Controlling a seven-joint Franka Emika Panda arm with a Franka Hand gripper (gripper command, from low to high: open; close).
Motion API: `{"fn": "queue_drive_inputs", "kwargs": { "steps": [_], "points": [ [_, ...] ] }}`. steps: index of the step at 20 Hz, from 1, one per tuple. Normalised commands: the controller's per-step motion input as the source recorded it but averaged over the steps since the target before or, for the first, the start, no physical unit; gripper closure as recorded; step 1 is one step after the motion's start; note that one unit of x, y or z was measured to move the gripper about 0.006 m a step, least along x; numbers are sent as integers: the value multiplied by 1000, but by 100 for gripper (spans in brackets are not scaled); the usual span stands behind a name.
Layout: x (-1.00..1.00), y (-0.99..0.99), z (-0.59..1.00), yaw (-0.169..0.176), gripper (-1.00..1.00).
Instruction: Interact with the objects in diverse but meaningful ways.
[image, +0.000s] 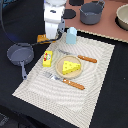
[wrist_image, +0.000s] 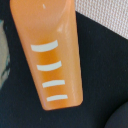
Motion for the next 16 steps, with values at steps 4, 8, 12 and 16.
{"fn": "queue_drive_inputs", "kwargs": {
  "steps": [4, 8, 12, 16],
  "points": [
    [-857, 62, -136, -8, -100],
    [-808, 2, -249, -13, -100],
    [-328, 0, -210, -34, -100],
    [-4, 0, -139, -19, -100]
  ]
}}
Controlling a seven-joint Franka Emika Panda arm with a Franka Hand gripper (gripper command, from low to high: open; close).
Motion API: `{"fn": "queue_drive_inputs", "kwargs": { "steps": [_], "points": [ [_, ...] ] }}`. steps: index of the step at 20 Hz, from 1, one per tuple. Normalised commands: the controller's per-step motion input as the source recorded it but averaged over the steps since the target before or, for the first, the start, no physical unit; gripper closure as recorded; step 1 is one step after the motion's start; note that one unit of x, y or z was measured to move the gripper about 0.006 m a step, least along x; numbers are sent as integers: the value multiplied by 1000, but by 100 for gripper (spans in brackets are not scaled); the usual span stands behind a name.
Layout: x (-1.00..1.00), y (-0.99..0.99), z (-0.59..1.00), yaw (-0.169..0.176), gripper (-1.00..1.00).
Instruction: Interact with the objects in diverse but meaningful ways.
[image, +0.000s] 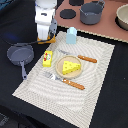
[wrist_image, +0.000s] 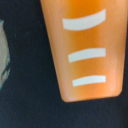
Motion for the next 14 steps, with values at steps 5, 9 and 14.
{"fn": "queue_drive_inputs", "kwargs": {
  "steps": [5, 9, 14],
  "points": [
    [0, 0, -157, -11, -100],
    [-67, 6, -176, 0, -100],
    [-145, 0, -202, 0, -100]
  ]
}}
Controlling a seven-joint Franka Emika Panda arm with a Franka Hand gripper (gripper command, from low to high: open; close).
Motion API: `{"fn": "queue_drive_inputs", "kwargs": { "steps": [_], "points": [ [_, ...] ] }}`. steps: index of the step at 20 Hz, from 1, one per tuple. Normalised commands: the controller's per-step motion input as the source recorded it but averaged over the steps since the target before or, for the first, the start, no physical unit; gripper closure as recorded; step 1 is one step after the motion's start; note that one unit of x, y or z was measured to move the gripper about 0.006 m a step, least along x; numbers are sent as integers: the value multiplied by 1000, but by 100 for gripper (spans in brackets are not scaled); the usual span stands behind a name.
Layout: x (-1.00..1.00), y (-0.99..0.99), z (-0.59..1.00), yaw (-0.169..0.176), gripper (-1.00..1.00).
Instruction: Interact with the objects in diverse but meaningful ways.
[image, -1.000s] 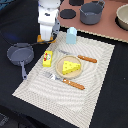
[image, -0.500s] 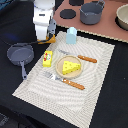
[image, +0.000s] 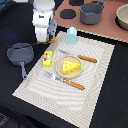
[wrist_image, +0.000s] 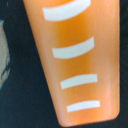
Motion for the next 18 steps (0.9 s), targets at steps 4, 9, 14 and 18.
{"fn": "queue_drive_inputs", "kwargs": {
  "steps": [4, 9, 14, 18],
  "points": [
    [-158, 0, -209, 0, -100],
    [-171, 0, -193, 0, 100],
    [-170, 0, -207, 0, 100],
    [-188, 0, -219, 0, 100]
  ]
}}
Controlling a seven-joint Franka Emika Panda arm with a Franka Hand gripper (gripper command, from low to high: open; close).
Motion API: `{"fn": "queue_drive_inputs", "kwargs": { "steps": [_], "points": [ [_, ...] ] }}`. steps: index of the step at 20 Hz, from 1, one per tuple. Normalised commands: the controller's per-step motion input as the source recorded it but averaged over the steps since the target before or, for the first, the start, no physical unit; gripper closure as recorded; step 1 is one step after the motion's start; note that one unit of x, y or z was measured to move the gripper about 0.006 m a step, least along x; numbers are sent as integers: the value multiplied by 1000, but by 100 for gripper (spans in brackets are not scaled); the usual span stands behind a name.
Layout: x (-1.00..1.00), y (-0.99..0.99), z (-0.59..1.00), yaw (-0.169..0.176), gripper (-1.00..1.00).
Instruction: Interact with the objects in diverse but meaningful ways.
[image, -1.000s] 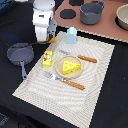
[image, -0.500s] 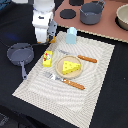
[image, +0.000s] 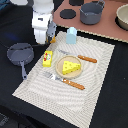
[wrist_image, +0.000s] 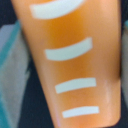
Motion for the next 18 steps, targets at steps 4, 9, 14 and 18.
{"fn": "queue_drive_inputs", "kwargs": {
  "steps": [4, 9, 14, 18],
  "points": [
    [-191, 0, -219, 0, 100],
    [-146, 1, -175, 0, 100],
    [-179, 201, 728, -11, 100],
    [-229, 120, 983, -36, 100]
  ]
}}
